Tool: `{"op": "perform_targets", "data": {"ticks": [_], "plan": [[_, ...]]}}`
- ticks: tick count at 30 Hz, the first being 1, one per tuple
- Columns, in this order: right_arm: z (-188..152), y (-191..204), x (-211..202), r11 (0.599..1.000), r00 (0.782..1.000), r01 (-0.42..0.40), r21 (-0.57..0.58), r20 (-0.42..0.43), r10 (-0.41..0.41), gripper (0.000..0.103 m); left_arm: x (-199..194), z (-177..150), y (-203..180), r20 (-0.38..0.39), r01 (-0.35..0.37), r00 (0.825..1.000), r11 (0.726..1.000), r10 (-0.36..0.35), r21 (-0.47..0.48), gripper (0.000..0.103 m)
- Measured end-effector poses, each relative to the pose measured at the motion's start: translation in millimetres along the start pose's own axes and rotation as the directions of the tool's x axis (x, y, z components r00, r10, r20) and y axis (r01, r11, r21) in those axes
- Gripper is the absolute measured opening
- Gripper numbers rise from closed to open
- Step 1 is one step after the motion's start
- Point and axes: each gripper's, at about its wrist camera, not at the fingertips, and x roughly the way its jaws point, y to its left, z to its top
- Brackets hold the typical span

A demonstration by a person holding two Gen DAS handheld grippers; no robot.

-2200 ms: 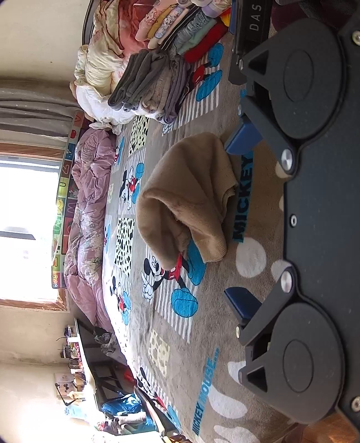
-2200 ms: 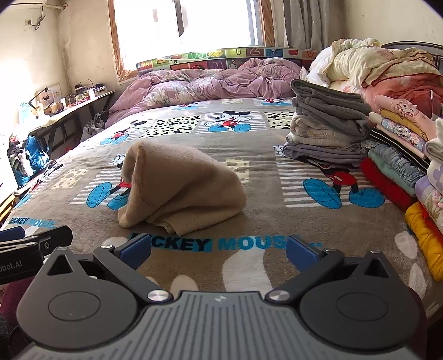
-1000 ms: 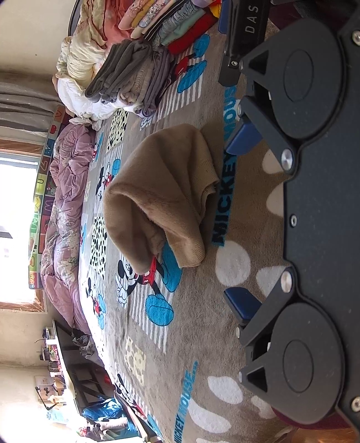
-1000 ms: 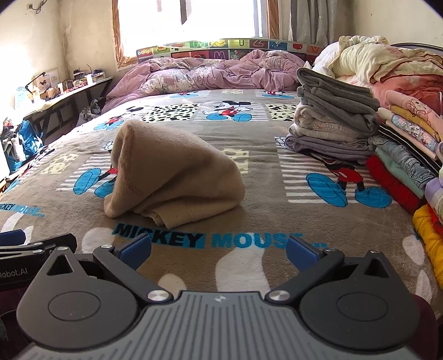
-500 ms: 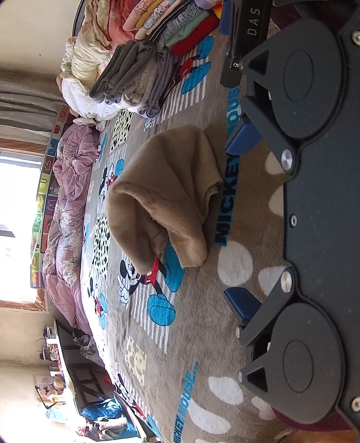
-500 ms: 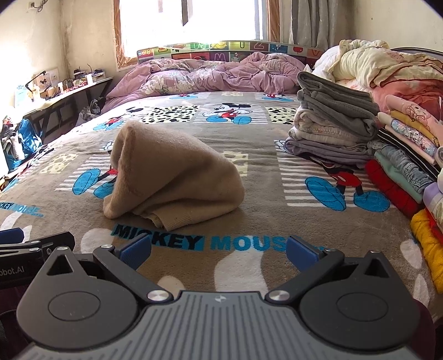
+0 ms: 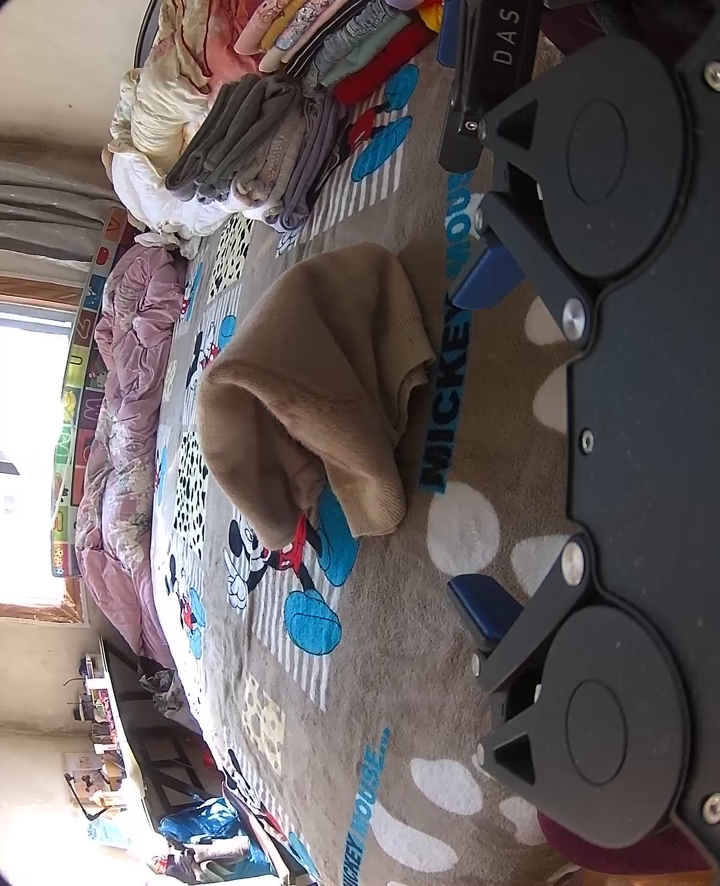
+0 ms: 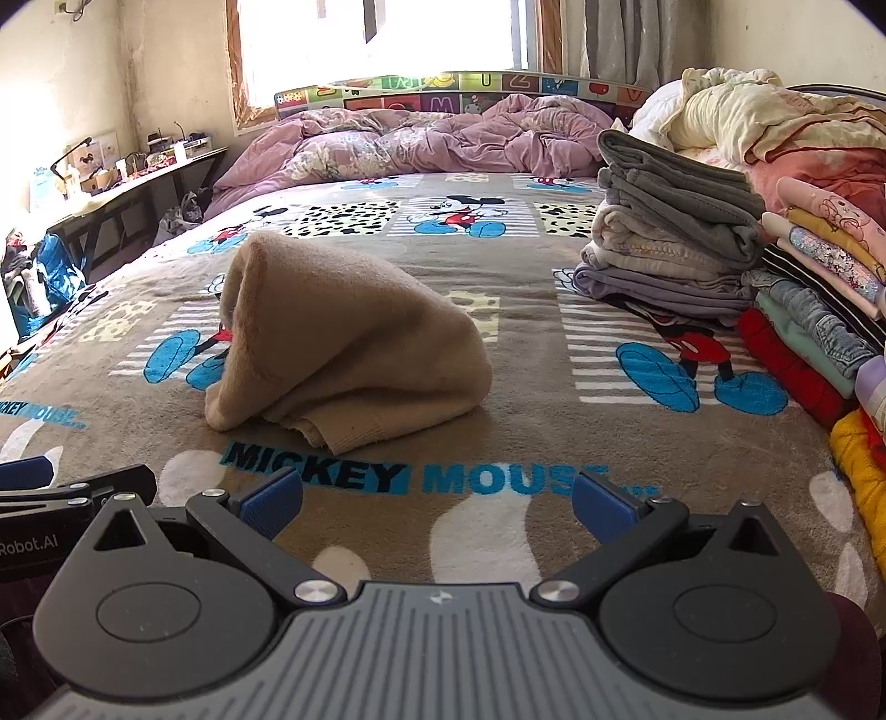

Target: Fold clothes

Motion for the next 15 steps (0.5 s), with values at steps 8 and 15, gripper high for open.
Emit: {"op": "perform_targets", "data": {"ticks": [8, 15], "plan": [[0.1, -6.3, 12.5, 1.0, 1.0, -0.014, 0.02, -0.017, 0.015, 0.103, 12.5, 0.0, -5.0, -0.026, -0.012, 1.0, 1.0, 0.012, 0.02, 0.103], [4.1, -15.5, 42.9, 0.996, 0.994, -0.081, 0.044, -0.065, 0.084, 0.103, 34.2, 3.4, -10.6, -0.063, -0.036, 0.997, 0.998, 0.04, 0.055, 0.103]]}}
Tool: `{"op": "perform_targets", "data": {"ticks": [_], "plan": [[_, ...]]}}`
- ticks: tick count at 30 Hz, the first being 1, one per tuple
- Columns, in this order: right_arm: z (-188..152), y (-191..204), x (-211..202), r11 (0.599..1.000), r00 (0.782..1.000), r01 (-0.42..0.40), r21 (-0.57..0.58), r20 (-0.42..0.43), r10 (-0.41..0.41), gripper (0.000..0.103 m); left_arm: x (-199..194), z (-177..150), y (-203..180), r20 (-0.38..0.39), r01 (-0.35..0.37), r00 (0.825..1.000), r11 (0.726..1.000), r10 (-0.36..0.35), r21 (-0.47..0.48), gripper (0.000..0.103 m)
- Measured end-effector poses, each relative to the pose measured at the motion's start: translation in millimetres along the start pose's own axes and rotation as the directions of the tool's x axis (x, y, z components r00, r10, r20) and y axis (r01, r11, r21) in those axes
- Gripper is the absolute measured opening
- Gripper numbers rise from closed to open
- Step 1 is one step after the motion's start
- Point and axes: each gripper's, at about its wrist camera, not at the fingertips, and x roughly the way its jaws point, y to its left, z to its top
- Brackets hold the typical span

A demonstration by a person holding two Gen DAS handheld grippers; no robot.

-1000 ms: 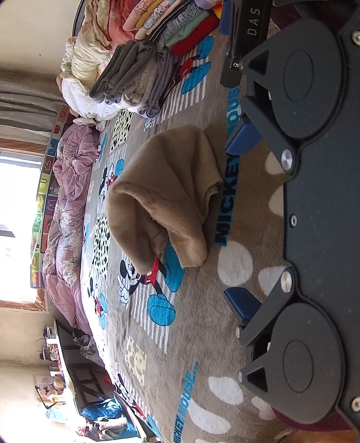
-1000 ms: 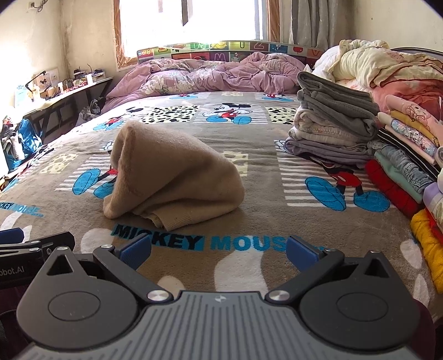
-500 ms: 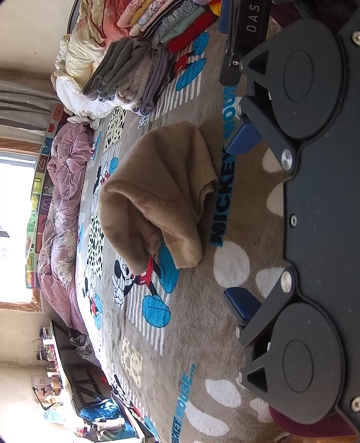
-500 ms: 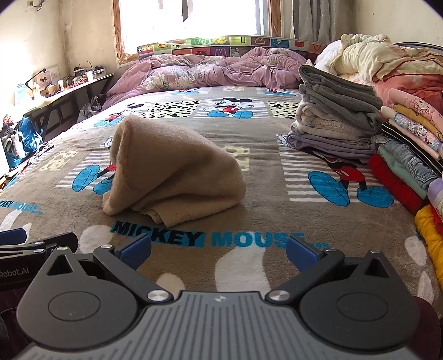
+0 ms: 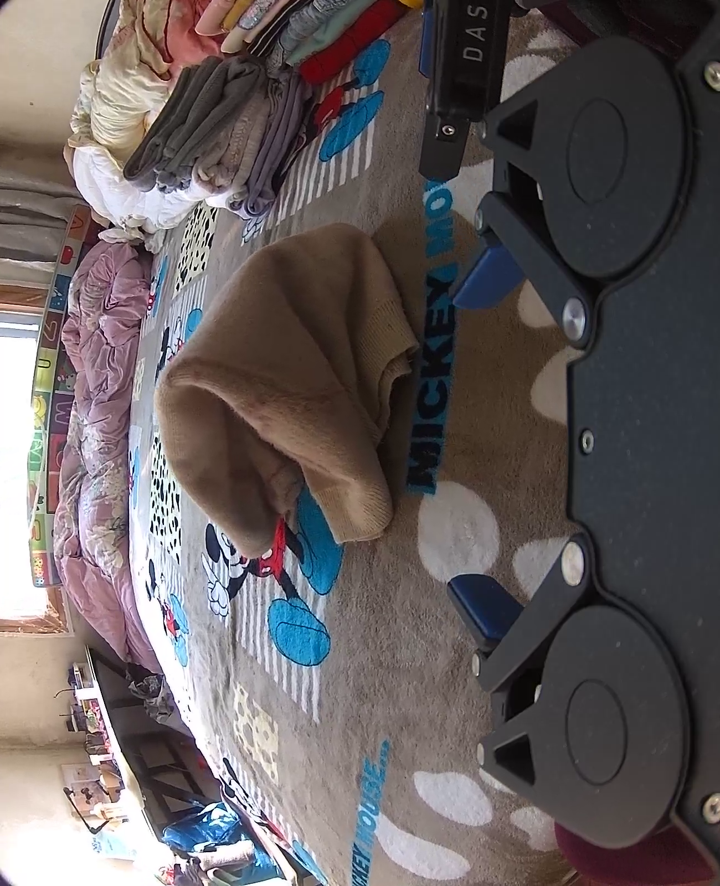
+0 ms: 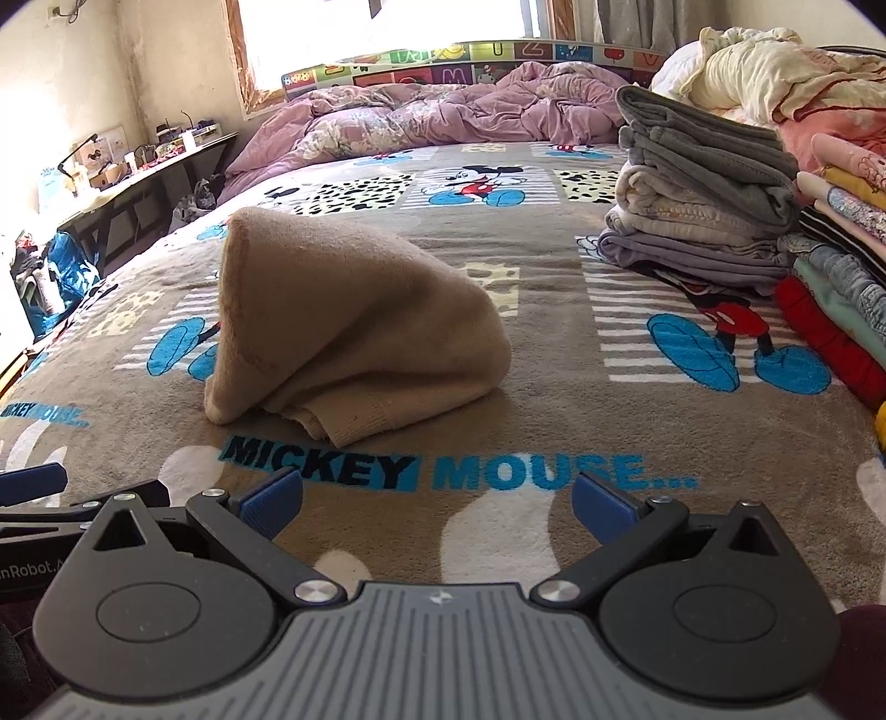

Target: Fold clothes

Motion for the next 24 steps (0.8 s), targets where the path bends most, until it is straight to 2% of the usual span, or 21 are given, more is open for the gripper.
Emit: {"op": "perform_targets", "data": {"ticks": [6, 12, 16, 19, 23, 24], "plan": [[0.2, -11.8, 30.6, 0.998, 0.998, -0.055, 0.042, 0.011, 0.054, 0.103, 16.9, 6.2, -4.2, -0.022, -0.018, 1.0, 1.0, 0.018, 0.025, 0.103], [-17.4, -27.6, 42.0, 0.984, 0.985, -0.153, 0.091, 0.097, 0.144, 0.103, 43.7, 26.6, -5.6, -0.02, -0.012, 1.0, 0.999, 0.013, 0.041, 0.103], [-17.2, -39.8, 47.3, 0.969, 0.969, -0.209, 0.13, 0.159, 0.188, 0.103, 66.5, 68.3, 4.1, 0.035, 0.041, 0.999, 0.999, -0.04, -0.014, 0.103], [-17.4, -48.8, 55.7, 0.949, 0.958, -0.254, 0.184, 0.179, 0.222, 0.103, 84.1, 102.7, 12.0, 0.046, 0.086, 0.995, 0.994, -0.083, -0.069, 0.103], [-17.5, -60.0, 64.3, 0.93, 0.953, -0.281, 0.236, 0.183, 0.241, 0.103, 104.2, 143.1, 19.9, 0.033, 0.196, 0.981, 0.965, -0.194, -0.172, 0.103], [-17.5, -62.8, 66.5, 0.925, 0.952, -0.287, 0.249, 0.184, 0.246, 0.103, 109.2, 149.3, 20.9, 0.025, 0.203, 0.979, 0.96, -0.202, -0.193, 0.103]]}}
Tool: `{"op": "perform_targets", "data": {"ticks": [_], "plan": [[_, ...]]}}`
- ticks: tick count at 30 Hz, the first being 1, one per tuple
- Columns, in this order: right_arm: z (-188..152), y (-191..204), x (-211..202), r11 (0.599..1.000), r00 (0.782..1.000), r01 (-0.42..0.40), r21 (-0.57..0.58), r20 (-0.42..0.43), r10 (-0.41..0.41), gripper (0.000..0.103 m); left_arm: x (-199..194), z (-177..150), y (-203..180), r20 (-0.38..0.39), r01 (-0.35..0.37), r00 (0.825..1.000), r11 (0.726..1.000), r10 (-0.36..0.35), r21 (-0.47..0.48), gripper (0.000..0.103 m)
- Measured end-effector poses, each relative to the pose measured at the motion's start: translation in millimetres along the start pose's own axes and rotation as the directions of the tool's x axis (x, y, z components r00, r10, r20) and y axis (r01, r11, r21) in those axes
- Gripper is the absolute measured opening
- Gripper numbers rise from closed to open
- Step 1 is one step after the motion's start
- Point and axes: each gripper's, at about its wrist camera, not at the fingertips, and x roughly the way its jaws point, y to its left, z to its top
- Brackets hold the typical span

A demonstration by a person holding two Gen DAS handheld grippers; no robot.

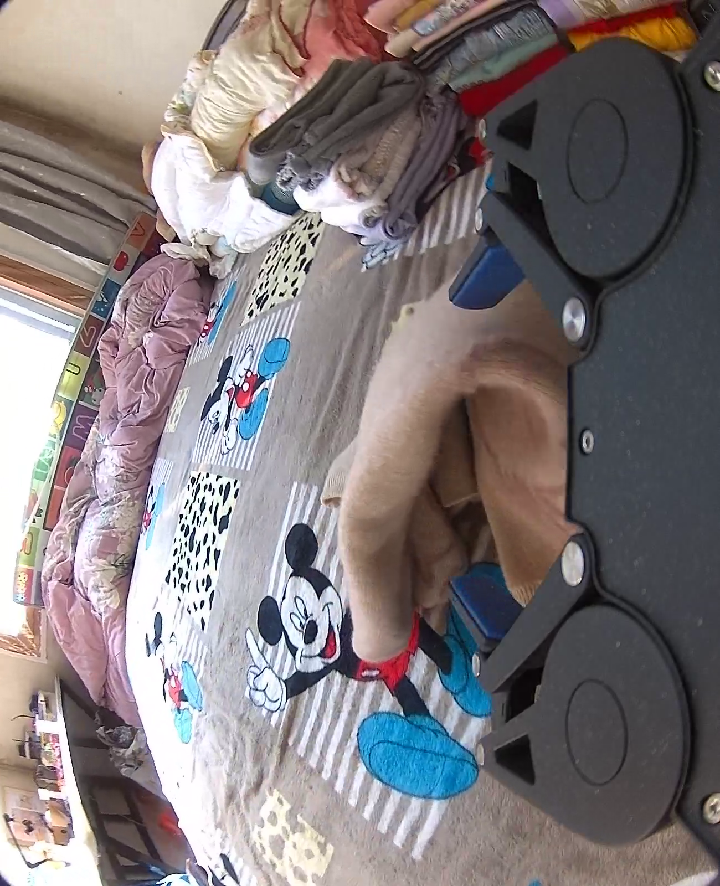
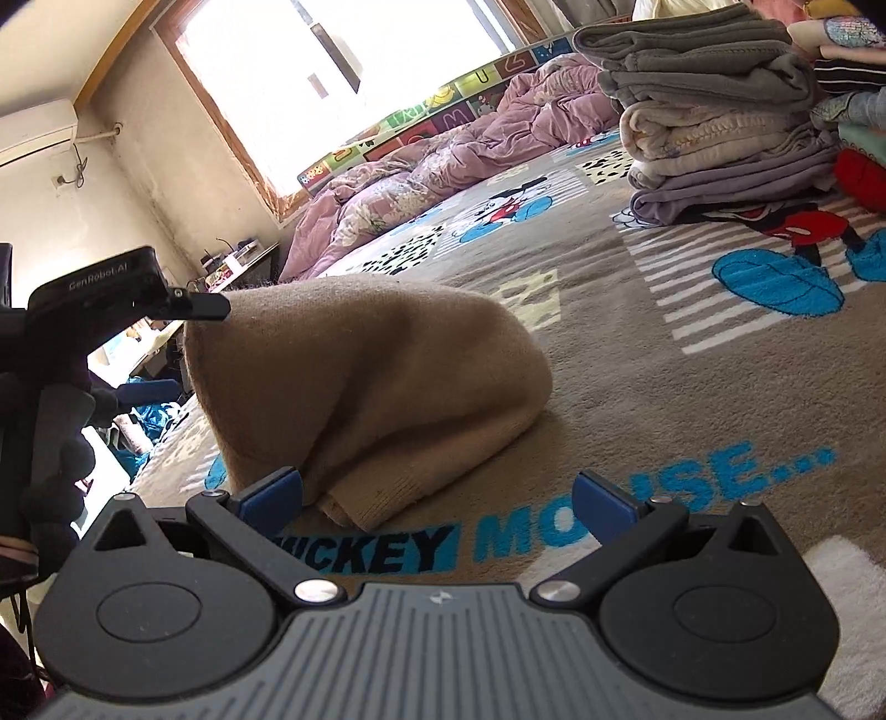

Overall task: Fold clothes
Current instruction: 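Grasp the beige sweater with the left gripper while the right gripper grasps another part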

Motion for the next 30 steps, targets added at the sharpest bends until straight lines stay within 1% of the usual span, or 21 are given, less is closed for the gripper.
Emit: {"op": "perform_targets", "data": {"ticks": [2, 4, 5, 7, 8, 9, 10, 11, 12, 13, 14, 15, 16, 17, 18, 19, 20, 22, 24, 25, 30], "plan": [[3.1, -3.0, 1.0, 1.0, 1.0, 0.004, 0.006, -0.013, -0.004, 0.103, 11.8, 12.4, 0.9, -0.012, -0.003, 1.0, 0.999, 0.002, -0.04, 0.103], [3.8, -7.2, 0.1, 0.999, 1.0, -0.018, 0.027, -0.008, 0.018, 0.103, 26.7, 22.1, 4.6, -0.026, -0.035, 0.999, 0.996, 0.033, -0.076, 0.103], [4.1, -9.3, -0.3, 0.999, 1.0, -0.029, 0.038, -0.005, 0.029, 0.103, 35.0, 25.6, 8.1, -0.046, -0.048, 0.998, 0.993, 0.044, -0.103, 0.102], [4.0, -11.4, 1.0, 0.998, 1.0, -0.028, 0.051, -0.005, 0.029, 0.103, 50.2, 28.6, 14.0, -0.095, -0.049, 0.995, 0.986, 0.035, -0.158, 0.095], [3.9, -12.0, 1.8, 0.998, 1.0, -0.025, 0.053, -0.005, 0.025, 0.103, 53.3, 27.0, 13.6, -0.108, -0.027, 0.994, 0.986, 0.01, -0.163, 0.076], [3.6, -12.3, 2.6, 0.998, 1.0, -0.024, 0.051, -0.007, 0.025, 0.103, 56.4, 25.5, 13.2, -0.12, -0.005, 0.993, 0.986, -0.015, -0.169, 0.053], [3.2, -12.6, 2.9, 0.998, 1.0, -0.028, 0.05, -0.005, 0.028, 0.103, 59.4, 23.9, 12.8, -0.133, 0.016, 0.99, 0.984, -0.04, -0.176, 0.046], [3.2, -13.0, 2.9, 0.998, 0.999, -0.034, 0.049, -0.001, 0.034, 0.103, 59.4, 21.8, 9.0, -0.13, 0.028, 0.99, 0.989, -0.048, -0.147, 0.036], [3.4, -13.5, 2.8, 0.998, 0.999, -0.034, 0.051, 0.001, 0.034, 0.103, 55.0, 18.7, 0.0, -0.105, 0.025, 0.994, 0.997, -0.032, -0.067, 0.03], [3.6, -14.0, 2.6, 0.998, 0.999, -0.033, 0.053, 0.003, 0.033, 0.103, 49.4, 14.2, -9.1, -0.078, 0.024, 0.997, 1.0, -0.022, 0.019, 0.027], [3.7, -14.5, 2.5, 0.998, 0.999, -0.033, 0.055, 0.005, 0.032, 0.103, 41.9, 7.5, -18.7, -0.049, 0.027, 0.999, 0.993, -0.021, 0.113, 0.023], [4.4, -16.3, 1.4, 0.997, 0.999, -0.035, 0.063, 0.01, 0.034, 0.103, 34.6, -0.4, -25.7, -0.026, 0.039, 0.999, 0.979, -0.034, 0.201, 0.02], [5.3, -18.1, -0.2, 0.996, 0.999, -0.038, 0.075, 0.018, 0.037, 0.103, 27.5, -10.1, -29.0, -0.015, 0.067, 0.998, 0.958, -0.065, 0.279, 0.019], [6.4, -19.8, -2.0, 0.995, 0.999, -0.04, 0.086, 0.027, 0.038, 0.103, 20.3, -21.2, -32.1, -0.006, 0.085, 0.996, 0.929, -0.089, 0.361, 0.018], [7.5, -21.6, -3.8, 0.994, 0.999, -0.043, 0.097, 0.036, 0.039, 0.103, 12.7, -34.4, -34.9, 0.001, 0.091, 0.995, 0.89, -0.102, 0.447, 0.017], [8.3, -23.1, -5.7, 0.993, 0.998, -0.046, 0.105, 0.044, 0.041, 0.103, 5.2, -47.7, -37.7, 0.007, 0.095, 0.993, 0.843, -0.116, 0.53, 0.017], [9.6, -25.1, -8.8, 0.992, 0.997, -0.052, 0.117, 0.056, 0.046, 0.103, -1.4, -60.1, -38.9, 0.002, 0.104, 0.991, 0.799, -0.131, 0.592, 0.017], [11.3, -28.9, -13.9, 0.988, 0.996, -0.066, 0.137, 0.075, 0.056, 0.103, -12.1, -83.7, -36.6, -0.039, 0.144, 0.987, 0.731, -0.159, 0.667, 0.017], [12.1, -32.5, -17.9, 0.985, 0.994, -0.08, 0.155, 0.091, 0.066, 0.103, -26.2, -112.6, -34.4, -0.078, 0.177, 0.981, 0.649, -0.179, 0.739, 0.016], [12.0, -33.7, -19.0, 0.983, 0.993, -0.086, 0.163, 0.094, 0.071, 0.103, -32.7, -125.3, -33.4, -0.096, 0.194, 0.978, 0.619, -0.188, 0.761, 0.016], [9.9, -38.1, -23.8, 0.972, 0.989, -0.124, 0.201, 0.105, 0.104, 0.103, -58.7, -185.2, -33.9, -0.191, 0.278, 0.958, 0.513, -0.215, 0.812, 0.015]]}}
